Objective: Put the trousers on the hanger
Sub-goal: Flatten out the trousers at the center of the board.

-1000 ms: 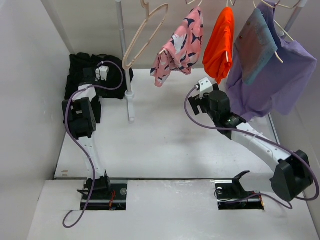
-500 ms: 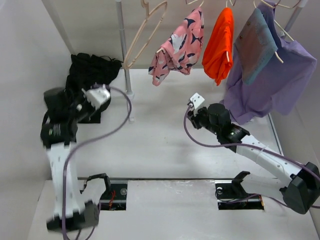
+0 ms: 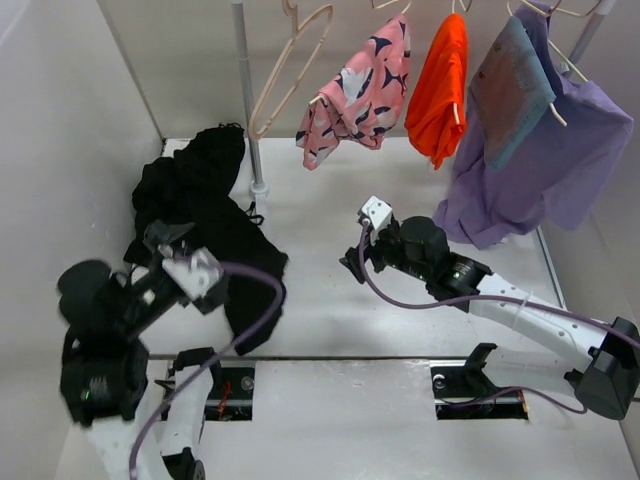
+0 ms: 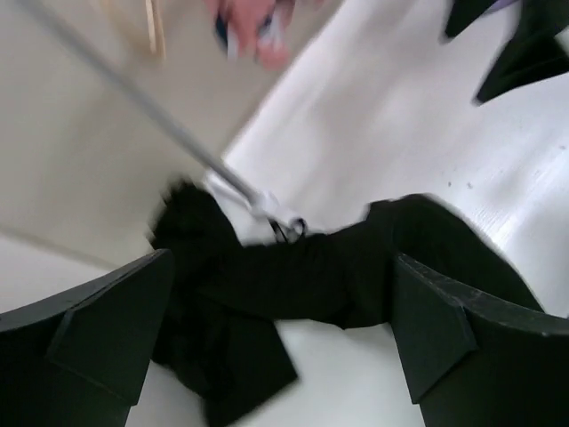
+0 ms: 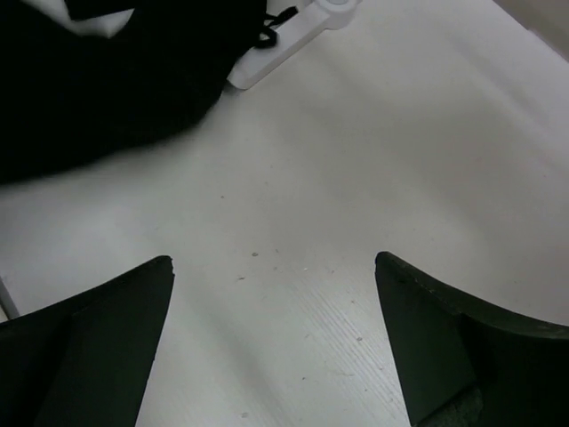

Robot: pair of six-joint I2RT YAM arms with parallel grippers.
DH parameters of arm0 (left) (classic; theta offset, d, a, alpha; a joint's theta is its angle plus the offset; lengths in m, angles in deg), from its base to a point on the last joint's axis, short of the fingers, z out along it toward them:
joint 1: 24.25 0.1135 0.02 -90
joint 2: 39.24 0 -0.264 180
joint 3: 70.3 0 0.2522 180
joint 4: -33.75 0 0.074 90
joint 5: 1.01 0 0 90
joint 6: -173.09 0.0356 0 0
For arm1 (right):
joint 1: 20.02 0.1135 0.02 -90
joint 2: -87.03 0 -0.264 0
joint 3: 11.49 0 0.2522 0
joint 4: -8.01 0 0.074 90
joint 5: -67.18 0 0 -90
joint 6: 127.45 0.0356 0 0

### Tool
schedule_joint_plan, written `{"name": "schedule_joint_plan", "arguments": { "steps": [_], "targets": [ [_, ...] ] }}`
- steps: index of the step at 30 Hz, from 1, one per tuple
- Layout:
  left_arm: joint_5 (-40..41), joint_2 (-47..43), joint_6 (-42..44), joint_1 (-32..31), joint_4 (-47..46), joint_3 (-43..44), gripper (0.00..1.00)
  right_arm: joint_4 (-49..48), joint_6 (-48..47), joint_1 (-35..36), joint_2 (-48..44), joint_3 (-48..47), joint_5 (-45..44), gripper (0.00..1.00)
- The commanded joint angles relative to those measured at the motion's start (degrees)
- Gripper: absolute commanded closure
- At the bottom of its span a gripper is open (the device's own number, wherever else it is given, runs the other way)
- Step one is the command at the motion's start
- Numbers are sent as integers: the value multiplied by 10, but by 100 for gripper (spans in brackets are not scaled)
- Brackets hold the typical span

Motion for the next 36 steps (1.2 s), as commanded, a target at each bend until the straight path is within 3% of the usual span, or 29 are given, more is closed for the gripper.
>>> {"name": "schedule_joint_plan", "arguments": {
  "steps": [1, 3, 4, 6, 7, 11, 18, 23, 24, 25, 26, 30, 32, 36],
  "targets": [
    [153, 19, -159, -1, -161, -139, 0, -25, 18, 2, 0, -39, -44, 0],
    [223, 57, -202, -1, -268, -212, 0, -25, 24, 2, 0, -45, -67, 0],
    [246, 116, -214, -1, -345, -221, 0, -25, 24, 2, 7, -50, -67, 0],
    [289, 195, -273, -1, -399, -221, 0, -25, 24, 2, 15, -56, -79, 0],
    [303, 278, -297, -1, -437, -195, 0, -17, 24, 2, 20, -67, -79, 0],
    [382, 450, -357, -23, -511, -131, 0, 11, 24, 7, 27, -78, -86, 0],
    [609, 688, -318, -49, -629, -43, 0, 45, 36, 7, 17, -85, -117, 0],
    [627, 797, -267, -43, -619, 14, 0, 62, 57, 7, -4, -80, -135, 0],
    [619, 797, -260, -43, -624, -1, 4, 70, 57, 7, -11, -80, -142, 0],
    [608, 797, -254, -43, -624, -12, 13, 70, 70, 7, -18, -80, -142, 0],
    [583, 787, -247, -36, -624, -23, 43, 77, 70, 7, -24, -75, -151, 0],
    [527, 740, -241, -14, -618, -83, 100, 83, 81, 7, -50, -63, -172, 0],
    [503, 695, -224, 6, -618, -130, 100, 83, 87, 7, -68, -48, -180, 0],
    [361, 558, -148, 29, -565, -199, 100, 88, 92, 12, -88, -37, -186, 0]
  ]
}}
